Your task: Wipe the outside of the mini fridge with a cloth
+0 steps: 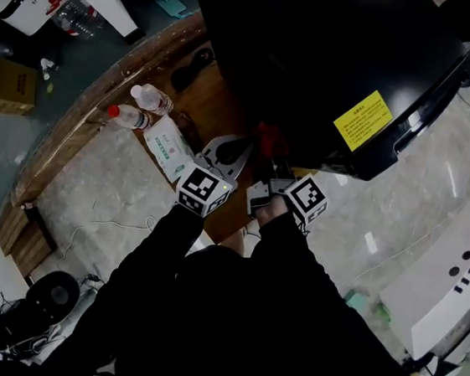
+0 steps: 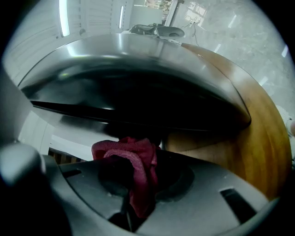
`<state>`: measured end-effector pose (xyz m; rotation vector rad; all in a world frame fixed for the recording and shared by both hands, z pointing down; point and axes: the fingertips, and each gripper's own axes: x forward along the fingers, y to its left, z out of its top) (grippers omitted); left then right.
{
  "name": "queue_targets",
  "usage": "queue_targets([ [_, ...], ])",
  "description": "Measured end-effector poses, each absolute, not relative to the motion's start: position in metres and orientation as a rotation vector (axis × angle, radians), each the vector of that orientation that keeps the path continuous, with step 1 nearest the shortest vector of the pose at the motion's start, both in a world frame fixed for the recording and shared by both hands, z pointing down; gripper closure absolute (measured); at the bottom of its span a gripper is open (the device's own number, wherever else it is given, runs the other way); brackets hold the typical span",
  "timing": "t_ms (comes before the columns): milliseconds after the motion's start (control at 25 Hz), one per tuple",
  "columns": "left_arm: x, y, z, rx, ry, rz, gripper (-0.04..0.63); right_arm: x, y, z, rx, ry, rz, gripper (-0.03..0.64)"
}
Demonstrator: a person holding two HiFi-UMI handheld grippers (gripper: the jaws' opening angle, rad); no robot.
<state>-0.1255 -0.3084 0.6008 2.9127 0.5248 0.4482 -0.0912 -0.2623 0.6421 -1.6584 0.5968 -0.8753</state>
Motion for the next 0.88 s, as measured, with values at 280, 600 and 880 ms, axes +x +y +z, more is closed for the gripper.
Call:
queue_targets([
  [280, -0.134, -0.299, 0.688, 2.906, 0.571, 0.705, 0.591, -0.092, -0.26, 0.712, -1.709, 0.541, -0.939, 0.522],
  [600, -0.142, -0.294, 0.751, 2.839, 0.575, 0.857, 0.591, -0.092, -0.25, 0.783, -1.755, 0.444, -1.008, 0.522],
  [880, -0.145, -0.294, 0.76, 2.789, 0.53, 0.856, 0.591, -0.094, -0.249, 0.813, -1.745, 0.368, -1.033, 0.525],
])
